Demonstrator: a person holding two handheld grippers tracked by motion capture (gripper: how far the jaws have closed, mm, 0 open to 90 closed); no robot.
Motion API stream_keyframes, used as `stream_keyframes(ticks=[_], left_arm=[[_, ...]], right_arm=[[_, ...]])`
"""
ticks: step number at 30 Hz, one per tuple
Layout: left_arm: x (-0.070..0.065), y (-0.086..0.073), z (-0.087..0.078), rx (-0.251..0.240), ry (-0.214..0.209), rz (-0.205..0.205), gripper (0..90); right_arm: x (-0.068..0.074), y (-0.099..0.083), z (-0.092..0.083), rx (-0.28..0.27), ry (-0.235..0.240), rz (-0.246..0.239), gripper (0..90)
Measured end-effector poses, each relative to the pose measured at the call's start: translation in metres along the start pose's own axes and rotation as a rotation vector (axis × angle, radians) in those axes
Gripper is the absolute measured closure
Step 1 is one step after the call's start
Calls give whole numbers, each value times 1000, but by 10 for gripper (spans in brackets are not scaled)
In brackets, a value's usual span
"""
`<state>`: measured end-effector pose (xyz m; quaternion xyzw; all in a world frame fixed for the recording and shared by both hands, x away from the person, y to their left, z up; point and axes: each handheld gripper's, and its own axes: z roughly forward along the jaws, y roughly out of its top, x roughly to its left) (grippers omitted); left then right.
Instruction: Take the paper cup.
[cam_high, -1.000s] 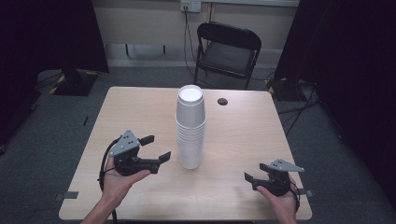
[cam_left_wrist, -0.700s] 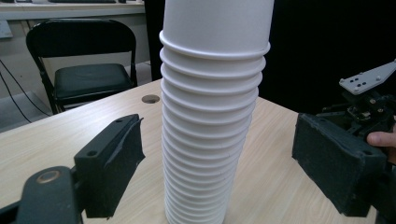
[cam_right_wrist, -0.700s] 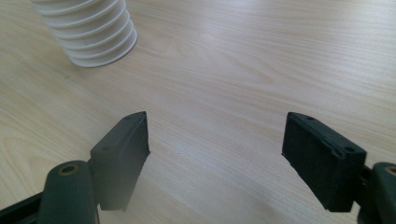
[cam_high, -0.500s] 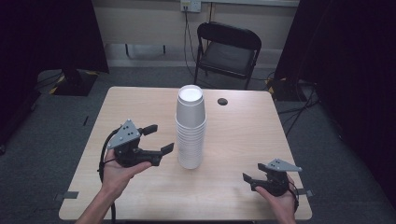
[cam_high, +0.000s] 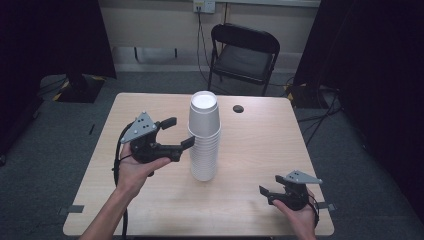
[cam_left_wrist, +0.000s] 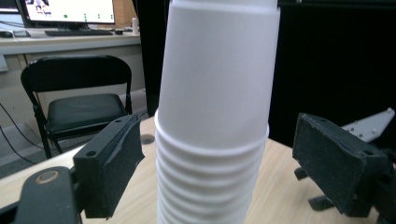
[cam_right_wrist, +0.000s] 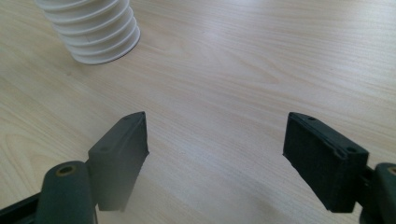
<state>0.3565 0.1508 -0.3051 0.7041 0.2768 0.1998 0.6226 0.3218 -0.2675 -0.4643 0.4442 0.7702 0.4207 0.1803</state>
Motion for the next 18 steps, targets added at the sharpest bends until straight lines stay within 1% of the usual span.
stream_keyframes(ticks=[2, 3, 4, 5, 6, 7, 10, 13, 15, 18], left_arm=[[-1, 7, 3, -10, -1, 12, 156], [-1, 9, 4, -13, -2, 12, 156], [-2, 13, 6, -9, 2, 22, 155], [-2, 15, 8, -5, 5, 22, 155], [-2, 18, 10, 13, 5, 11, 155], [-3, 21, 12, 34, 10, 8, 155], [-2, 28, 17, 27, 16, 4, 157], [-1, 34, 23, 25, 1, -8, 157], [0, 36, 28, 36, -16, 3, 156], [0, 38, 36, 47, -25, 6, 155]], right_arm=[[0, 0, 0, -2, -2, 1, 217], [-1, 0, 0, -2, 0, 2, 217], [-1, 0, 0, -3, -1, 2, 216], [0, 0, 1, -3, 0, 1, 216], [0, 0, 1, -2, 1, 0, 216], [0, 0, 1, -2, 0, 0, 216], [0, 0, 0, -5, -4, 1, 215], [0, 0, 1, -6, -2, 1, 215], [0, 0, 1, -4, -2, 0, 215], [-1, 0, 1, -10, 8, 10, 218]])
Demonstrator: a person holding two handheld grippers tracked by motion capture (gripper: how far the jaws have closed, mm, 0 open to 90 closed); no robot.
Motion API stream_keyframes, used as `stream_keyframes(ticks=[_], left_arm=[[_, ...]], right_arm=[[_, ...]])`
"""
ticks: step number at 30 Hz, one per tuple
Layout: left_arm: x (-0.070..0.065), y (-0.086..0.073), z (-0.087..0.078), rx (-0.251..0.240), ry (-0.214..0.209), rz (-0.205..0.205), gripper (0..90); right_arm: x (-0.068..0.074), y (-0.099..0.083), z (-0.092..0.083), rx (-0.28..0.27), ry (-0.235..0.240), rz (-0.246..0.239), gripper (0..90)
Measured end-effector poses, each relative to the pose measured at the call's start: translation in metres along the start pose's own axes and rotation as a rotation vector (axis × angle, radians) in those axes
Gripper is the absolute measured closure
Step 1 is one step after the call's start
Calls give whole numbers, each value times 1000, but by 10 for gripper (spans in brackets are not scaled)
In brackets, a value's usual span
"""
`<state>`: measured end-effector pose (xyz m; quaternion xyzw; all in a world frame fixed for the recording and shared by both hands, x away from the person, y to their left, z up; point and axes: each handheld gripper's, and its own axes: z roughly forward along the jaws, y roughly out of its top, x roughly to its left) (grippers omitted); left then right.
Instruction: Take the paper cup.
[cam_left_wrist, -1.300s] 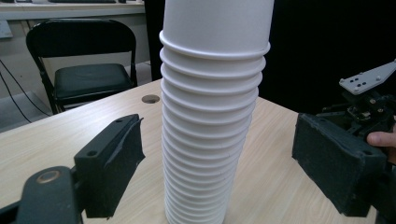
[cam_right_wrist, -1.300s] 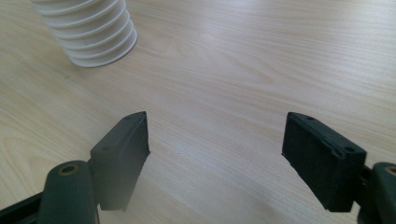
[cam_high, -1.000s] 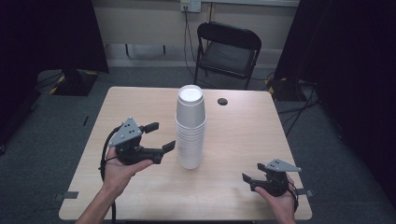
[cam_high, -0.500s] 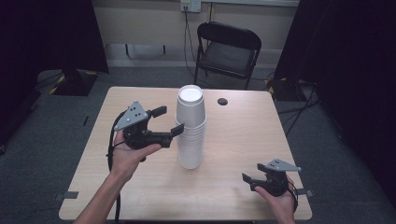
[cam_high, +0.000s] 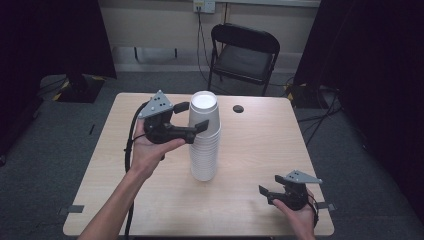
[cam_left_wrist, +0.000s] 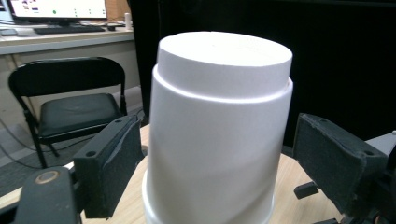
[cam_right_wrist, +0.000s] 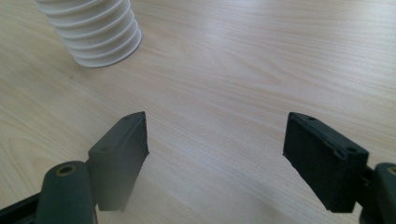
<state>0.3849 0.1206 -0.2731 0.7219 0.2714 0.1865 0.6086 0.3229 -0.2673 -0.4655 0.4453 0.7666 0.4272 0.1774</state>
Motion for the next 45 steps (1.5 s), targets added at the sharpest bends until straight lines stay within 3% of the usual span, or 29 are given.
stream_keyframes(ticks=[18, 30, 32, 41, 45], left_arm=[[0, -6, 34, 42, 15, 66, 132], [2, -11, 39, 29, 11, 41, 134], [2, -13, 39, 17, 12, 54, 132], [2, -8, 40, 57, 10, 51, 140], [2, -8, 40, 50, 10, 41, 142]], right_arm=[[0, -1, 3, 10, -6, 0, 217], [0, -2, 2, 11, -1, 6, 217], [0, -2, 3, 12, 1, 4, 217], [1, -2, 3, 13, 0, 3, 219], [0, -2, 3, 13, 2, 3, 220]])
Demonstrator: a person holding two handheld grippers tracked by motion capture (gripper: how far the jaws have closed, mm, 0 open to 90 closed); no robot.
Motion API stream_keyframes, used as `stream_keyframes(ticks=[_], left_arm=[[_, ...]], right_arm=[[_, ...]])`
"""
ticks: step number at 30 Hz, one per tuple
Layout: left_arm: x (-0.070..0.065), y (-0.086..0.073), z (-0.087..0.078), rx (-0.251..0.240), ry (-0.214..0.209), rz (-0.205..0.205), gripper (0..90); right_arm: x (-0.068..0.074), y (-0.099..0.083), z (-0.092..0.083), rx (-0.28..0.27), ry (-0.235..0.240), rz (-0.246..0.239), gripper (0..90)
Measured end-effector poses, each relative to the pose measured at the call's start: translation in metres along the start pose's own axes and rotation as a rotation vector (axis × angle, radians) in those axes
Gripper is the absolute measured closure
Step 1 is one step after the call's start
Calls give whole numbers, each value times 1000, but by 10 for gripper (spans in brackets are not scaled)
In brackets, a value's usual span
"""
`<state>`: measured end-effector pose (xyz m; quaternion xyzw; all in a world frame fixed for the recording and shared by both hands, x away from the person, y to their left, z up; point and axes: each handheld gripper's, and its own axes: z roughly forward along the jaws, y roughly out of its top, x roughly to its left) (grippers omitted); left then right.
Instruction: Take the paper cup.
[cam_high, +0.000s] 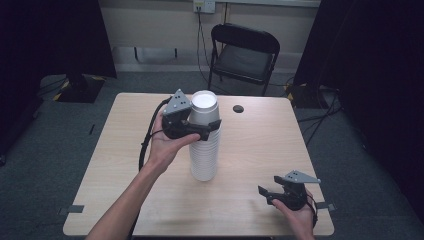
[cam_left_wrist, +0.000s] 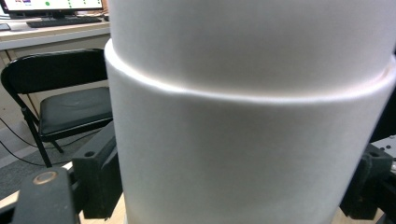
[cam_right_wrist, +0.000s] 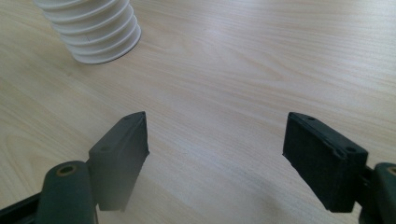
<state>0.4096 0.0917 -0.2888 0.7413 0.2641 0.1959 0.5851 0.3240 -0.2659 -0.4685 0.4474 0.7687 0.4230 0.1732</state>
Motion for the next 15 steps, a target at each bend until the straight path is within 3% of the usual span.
stream_keyframes(ticks=[8, 15], left_arm=[[-1, 1, 0, 7, 4, -1, 143], [0, 3, -2, -15, 3, -8, 144]], right_arm=[[0, 0, 0, 4, 2, 4, 220], [0, 0, 0, 4, 0, 7, 220]])
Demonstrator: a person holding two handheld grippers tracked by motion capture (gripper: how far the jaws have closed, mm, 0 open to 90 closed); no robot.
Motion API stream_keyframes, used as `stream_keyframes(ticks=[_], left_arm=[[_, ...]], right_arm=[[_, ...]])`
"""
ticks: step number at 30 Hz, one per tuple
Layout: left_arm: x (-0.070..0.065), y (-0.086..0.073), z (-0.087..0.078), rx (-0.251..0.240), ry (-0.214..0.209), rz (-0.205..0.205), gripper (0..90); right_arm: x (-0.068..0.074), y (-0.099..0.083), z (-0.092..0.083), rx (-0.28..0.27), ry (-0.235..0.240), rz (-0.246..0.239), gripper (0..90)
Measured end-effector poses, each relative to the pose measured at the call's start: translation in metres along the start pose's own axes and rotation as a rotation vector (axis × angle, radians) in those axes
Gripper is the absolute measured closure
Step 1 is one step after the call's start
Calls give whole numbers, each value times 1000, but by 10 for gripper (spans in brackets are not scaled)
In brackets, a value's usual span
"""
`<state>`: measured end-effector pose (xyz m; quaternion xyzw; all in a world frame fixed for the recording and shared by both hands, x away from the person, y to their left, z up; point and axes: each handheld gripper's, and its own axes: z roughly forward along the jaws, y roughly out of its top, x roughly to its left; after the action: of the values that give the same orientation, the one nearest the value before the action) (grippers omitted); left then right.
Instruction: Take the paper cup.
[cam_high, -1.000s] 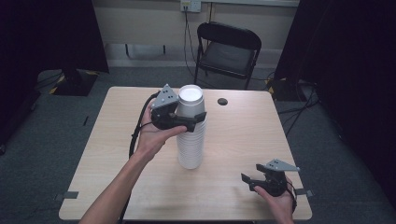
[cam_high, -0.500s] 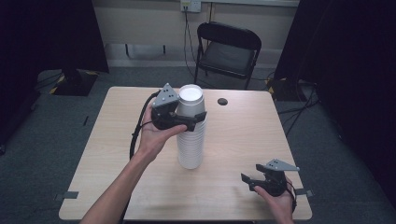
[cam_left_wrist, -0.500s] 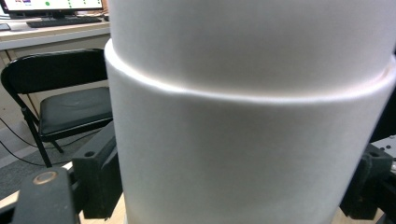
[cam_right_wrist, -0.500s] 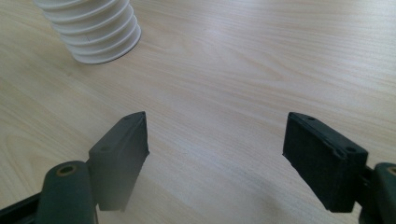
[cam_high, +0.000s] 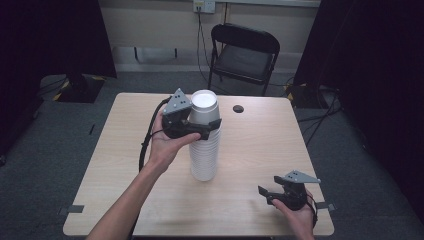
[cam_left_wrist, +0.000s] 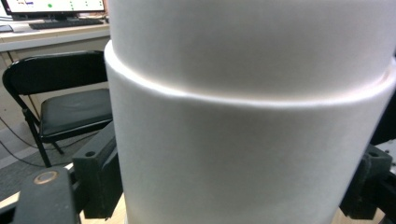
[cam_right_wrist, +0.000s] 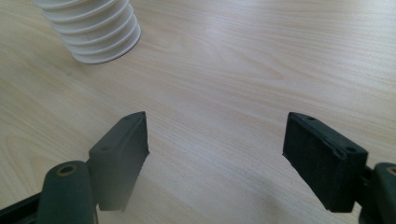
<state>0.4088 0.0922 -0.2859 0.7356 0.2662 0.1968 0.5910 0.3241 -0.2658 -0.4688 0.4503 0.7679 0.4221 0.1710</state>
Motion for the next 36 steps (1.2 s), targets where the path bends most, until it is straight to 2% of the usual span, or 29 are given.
stream_keyframes(ticks=[3, 10, 13, 17, 24, 27, 30, 36], left_arm=[[-1, 4, -3, -24, 8, 8, 145], [0, 13, -8, -38, 15, 12, 148], [0, 14, -8, -55, 12, -12, 150], [2, 18, -9, -54, 0, -17, 151], [0, 27, -14, -116, 32, 10, 152], [1, 30, -18, -157, 43, -11, 152], [3, 33, -19, -170, 36, -45, 152], [2, 38, -23, -183, 29, -35, 154]], right_arm=[[0, 0, 0, 0, 0, 0, 221], [0, 0, 0, -1, 2, 1, 221], [0, 0, 0, -3, 2, 2, 221], [0, 0, 0, -3, 1, 1, 221], [-1, 0, 0, 0, 2, 19, 225], [-2, 0, 0, 1, 5, 22, 225], [-1, 0, 0, 5, 1, 20, 228], [-2, -1, 1, 6, 4, 21, 228]])
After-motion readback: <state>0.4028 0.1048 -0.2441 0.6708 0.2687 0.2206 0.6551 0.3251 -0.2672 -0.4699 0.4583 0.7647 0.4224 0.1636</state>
